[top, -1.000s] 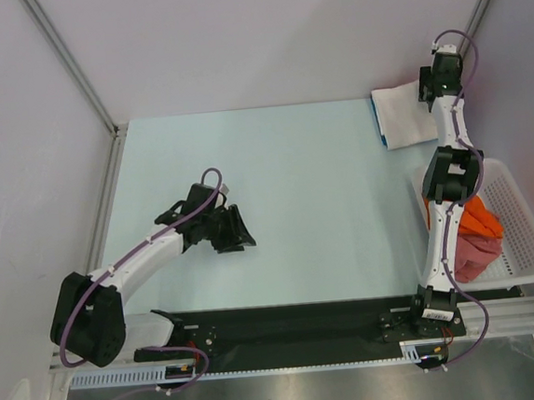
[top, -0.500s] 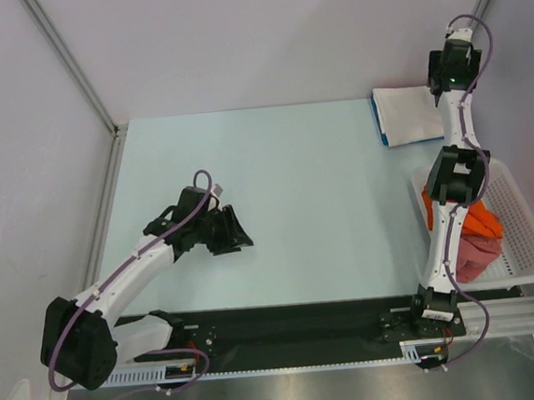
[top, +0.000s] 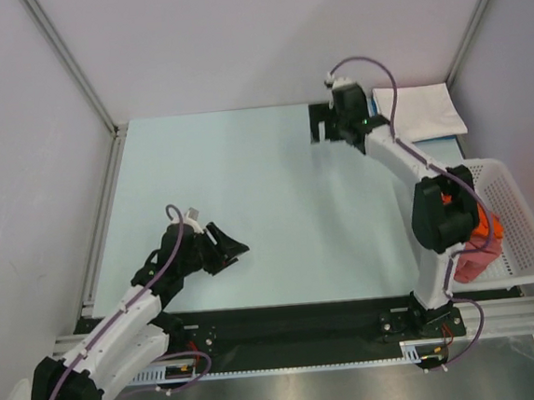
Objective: Fold and stack the t-shirts
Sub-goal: Reset both grippers
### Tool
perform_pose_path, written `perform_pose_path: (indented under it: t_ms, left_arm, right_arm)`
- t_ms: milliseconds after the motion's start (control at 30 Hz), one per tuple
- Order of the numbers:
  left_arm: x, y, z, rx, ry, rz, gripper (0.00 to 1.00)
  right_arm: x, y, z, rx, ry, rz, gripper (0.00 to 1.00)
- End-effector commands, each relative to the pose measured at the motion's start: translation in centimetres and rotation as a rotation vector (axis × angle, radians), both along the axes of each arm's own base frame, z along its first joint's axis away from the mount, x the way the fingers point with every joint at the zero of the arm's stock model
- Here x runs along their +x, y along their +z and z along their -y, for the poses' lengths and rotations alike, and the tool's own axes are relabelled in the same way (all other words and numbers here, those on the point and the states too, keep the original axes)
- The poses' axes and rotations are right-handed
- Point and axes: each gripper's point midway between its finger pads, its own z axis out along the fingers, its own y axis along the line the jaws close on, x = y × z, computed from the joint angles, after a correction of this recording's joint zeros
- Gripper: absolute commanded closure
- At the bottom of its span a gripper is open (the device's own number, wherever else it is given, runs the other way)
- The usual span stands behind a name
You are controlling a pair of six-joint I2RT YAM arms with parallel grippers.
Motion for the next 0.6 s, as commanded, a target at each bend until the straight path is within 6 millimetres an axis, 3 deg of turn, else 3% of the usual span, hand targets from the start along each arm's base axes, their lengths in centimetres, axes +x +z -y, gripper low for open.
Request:
perform_pose_path:
  t_ms: [0,33,67,100,133,167,200,267,300,367,400,467,567]
  left_arm:
    - [2.2,1.7,-0.3,-0.199,0.192,0.06,0.37]
    - [2.3,1.6,-0.5,-0.225,0.227,0.066,0.36]
    - [1.7,-0.3,-0.9,-0.237,0.257,0.033,0.36]
    - [2.2,0.9,-0.9,-0.33,0.298,0.063,0.34]
    - [2.1,0.6,-1.1,-0.364,0.326,0.055,0.33]
    - [1.6,-1.4,-1.5,-0.413,0.39,-0.009,0.31]
    - [1.9,-0.4,-1.5,-0.481,0.405,0.021,0.31]
    - [1.0,-2.6,-2.2,-0.539,0.448,-0.005,0.3]
    - [1.2,-2.6,-2.5,-0.571,0.483,-0.014,0.29]
    - [1.3,-2.0,-2.5,-0.549,0.456,0.041,0.27]
    - [1.2,-1.6,-2.3,-0.563,0.442,0.051,0.27]
    - [1.1,-1.6,-2.2,-0.572,0.438,0.037,0.25]
    - [1.0,-1.1,-1.9,-0.607,0.423,0.041,0.23]
  right_arm:
    - [-5.7,-0.6,-3.8,0.295,0.082,-0.038,0.0]
    - [-7.3,-0.7,-4.8,0.356,0.115,-0.038,0.0]
    - [-11.1,-3.4,-4.7,0.396,0.128,-0.097,0.0]
    - [-12.4,-2.1,-6.4,0.494,0.154,-0.053,0.0]
    - [-14.2,-3.0,-6.6,0.523,0.16,-0.063,0.0]
    - [-16.9,-5.8,-6.3,0.549,0.153,-0.098,0.0]
    - [-18.8,-4.5,-6.1,0.596,0.159,-0.062,0.0]
    - [-21.3,-5.0,-5.7,0.717,0.108,-0.096,0.0]
    - [-23.7,-6.6,-5.0,0.753,0.089,-0.127,0.0]
    - [-25.9,-7.3,-4.7,0.868,0.027,-0.171,0.0]
    - [-27.8,-9.7,-4.2,0.889,-0.014,-0.222,0.0]
    - [-29.2,-8.8,-4.1,1.008,-0.033,-0.197,0.0]
    - [-30.1,-9.3,-2.3,1.056,-0.137,-0.177,0.0]
